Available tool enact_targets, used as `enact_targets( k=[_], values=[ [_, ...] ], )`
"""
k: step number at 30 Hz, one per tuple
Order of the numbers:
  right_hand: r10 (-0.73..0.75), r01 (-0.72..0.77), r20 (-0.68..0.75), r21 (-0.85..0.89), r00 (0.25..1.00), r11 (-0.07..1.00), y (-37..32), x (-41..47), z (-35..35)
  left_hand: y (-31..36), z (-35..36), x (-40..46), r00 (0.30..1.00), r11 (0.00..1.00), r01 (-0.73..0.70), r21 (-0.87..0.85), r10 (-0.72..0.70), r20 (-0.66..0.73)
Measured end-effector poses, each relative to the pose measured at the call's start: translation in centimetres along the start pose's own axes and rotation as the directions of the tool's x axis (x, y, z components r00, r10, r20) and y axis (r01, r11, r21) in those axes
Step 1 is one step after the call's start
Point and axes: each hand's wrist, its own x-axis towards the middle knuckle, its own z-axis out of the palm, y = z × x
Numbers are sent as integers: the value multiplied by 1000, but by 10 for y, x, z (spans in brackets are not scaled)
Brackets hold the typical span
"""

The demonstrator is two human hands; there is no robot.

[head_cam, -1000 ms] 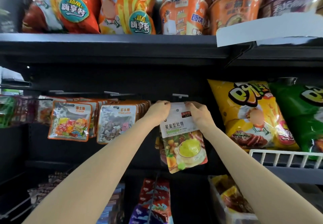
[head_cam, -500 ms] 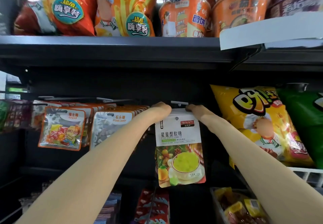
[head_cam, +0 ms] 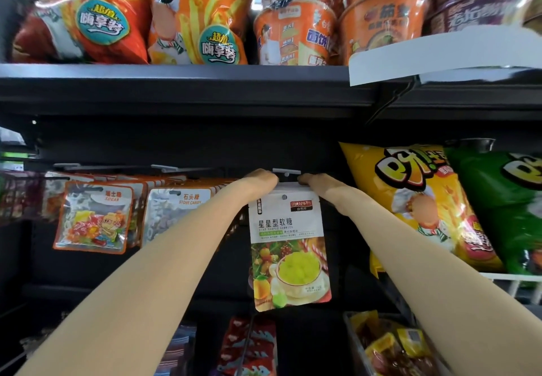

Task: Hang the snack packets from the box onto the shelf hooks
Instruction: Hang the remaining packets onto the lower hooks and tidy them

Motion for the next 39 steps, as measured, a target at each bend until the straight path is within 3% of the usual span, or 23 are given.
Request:
enact_targets(
  k=[6, 17, 20, 24, 27, 31, 35, 39],
  values=[
    [-29, 28, 32, 13, 999, 1000, 5, 7, 1, -2, 2, 1, 1000, 999, -8, 31, 8, 29],
    [-14, 14, -28, 21, 1000, 1000, 2, 2, 4, 1, -3, -7, 997, 1000, 29, -2, -29, -70],
    [-167, 169, -151, 2, 974, 986, 2, -6, 2, -2, -4, -14, 983, 996, -86, 25, 89, -162],
    [-444, 437, -277, -91, 852, 895, 3, -30, -1, -14, -7, -30, 894, 945, -310, 102, 326, -308],
    [-463, 429, -356, -174, 812, 886, 6, -49, 4, -19, -5, -46, 827, 912, -392, 118, 406, -388],
    [-532, 417, -457, -333, 713, 846, 15, -79, 19, -29, -4, -77, 716, 850, -455, 265, 526, -458],
    [-532, 458, -445, -272, 720, 846, 10, -113, 43, -52, -11, -107, 610, 752, -529, 392, 659, -441],
    [-561, 544, -380, -162, 736, 824, -6, -142, 69, -92, -27, -126, 599, 718, -592, 366, 696, -397]
  ],
)
